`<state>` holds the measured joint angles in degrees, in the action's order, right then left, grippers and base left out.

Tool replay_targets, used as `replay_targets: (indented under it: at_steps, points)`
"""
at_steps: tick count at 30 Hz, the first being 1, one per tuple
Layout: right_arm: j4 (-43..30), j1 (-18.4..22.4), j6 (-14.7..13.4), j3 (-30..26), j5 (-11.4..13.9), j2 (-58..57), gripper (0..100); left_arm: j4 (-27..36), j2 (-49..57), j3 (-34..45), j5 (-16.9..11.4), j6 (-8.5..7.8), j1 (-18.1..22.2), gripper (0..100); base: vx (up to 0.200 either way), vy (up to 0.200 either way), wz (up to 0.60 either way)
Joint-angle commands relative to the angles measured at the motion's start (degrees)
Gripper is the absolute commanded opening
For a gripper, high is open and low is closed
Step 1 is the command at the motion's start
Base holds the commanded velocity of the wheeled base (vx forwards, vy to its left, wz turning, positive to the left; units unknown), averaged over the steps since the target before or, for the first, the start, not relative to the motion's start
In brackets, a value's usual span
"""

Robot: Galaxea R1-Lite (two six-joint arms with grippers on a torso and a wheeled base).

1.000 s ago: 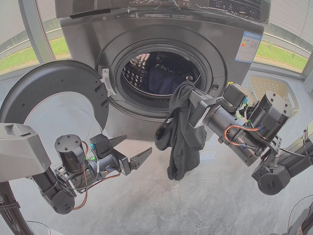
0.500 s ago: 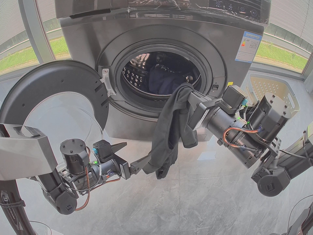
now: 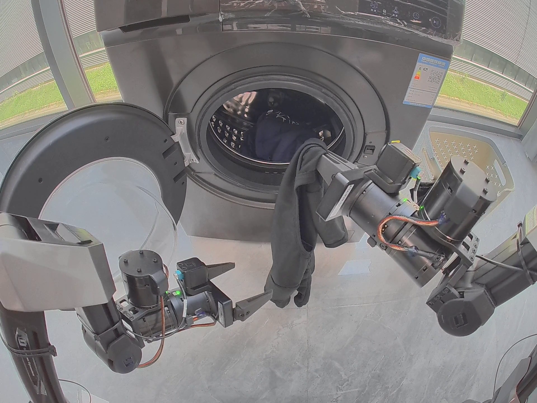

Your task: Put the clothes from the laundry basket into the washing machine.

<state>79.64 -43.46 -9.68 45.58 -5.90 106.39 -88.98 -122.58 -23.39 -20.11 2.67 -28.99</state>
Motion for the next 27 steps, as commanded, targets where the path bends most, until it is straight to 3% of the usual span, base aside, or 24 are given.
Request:
replay_targets:
  at_steps: [1, 9, 27]
  points:
    - [-0.45, -0.22, 0.01, 1.70, 0.01, 1.54, 0, -0.14, -2.67, -0.69, -1.07, -0.30, -0.54, 100, 0.000, 0.000, 0.00]
    - [-0.89, -0.75, 0.01, 6.27, 0.01, 3.74, 0, -0.14, -6.45, -6.84, -1.16, 0.05, -0.54, 100, 0.000, 0.000, 0.00]
    - [-0.72, -1.80, -0.08, 6.45, -0.16, 3.65, 0, -0.14, -14.53, -19.41, 0.43, 0.76, -0.28, 100, 0.000, 0.000, 0.00]
